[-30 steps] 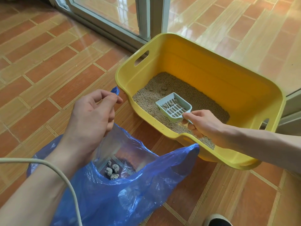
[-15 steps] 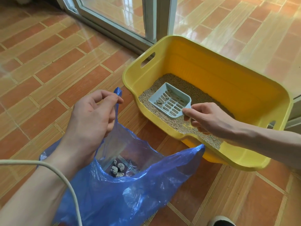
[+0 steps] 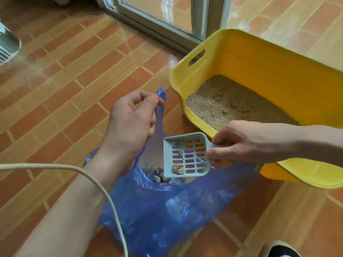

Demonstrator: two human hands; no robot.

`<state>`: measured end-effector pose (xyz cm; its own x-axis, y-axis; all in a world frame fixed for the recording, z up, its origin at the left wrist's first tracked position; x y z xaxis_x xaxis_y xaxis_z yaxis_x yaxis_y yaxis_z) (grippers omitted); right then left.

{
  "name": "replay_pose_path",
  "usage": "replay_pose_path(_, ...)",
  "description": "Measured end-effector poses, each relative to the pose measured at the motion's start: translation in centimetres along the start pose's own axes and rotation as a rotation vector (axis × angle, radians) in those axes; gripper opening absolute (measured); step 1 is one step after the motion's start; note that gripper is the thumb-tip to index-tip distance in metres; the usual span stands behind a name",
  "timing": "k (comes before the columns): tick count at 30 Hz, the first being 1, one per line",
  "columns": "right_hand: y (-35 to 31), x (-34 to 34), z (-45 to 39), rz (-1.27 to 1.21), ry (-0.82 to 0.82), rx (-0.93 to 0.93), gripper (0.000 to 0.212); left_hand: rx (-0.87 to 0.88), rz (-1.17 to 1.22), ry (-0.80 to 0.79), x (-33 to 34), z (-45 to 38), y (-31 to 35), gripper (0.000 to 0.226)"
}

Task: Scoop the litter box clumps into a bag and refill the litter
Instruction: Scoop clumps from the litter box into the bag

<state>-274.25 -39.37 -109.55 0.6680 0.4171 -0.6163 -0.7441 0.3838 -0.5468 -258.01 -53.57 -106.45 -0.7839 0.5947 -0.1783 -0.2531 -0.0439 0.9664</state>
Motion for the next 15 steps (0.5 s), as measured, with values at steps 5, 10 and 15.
replay_pose_path(5, -1.0, 2.4, -2.0, 0.178, 0.057, 0.012, 0.04, 0.002, -0.008, 0.006, -0.2, 0.5, 0.4, 0.021)
replay_pose_path(10, -2.3, 4.8, -4.1, 0.433, 0.153, 0.007, 0.033, 0.006, -0.027, 0.017, -0.4, 0.8, 0.4, 0.02)
replay_pose_path(15, -3.5, 6.2, -5.8, 0.733, 0.241, -0.089, 0.018, -0.004, -0.025, 0.026, -0.4, 0.9, 0.3, 0.019)
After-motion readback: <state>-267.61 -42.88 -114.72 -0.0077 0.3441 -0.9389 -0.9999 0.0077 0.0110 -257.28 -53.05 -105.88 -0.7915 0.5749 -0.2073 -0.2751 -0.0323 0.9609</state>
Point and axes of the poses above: each hand's wrist, its own z-axis away from the middle knuckle, its own x-axis out of the palm, y = z × x, the point moved 4 cm from there along -z, towards the middle knuckle
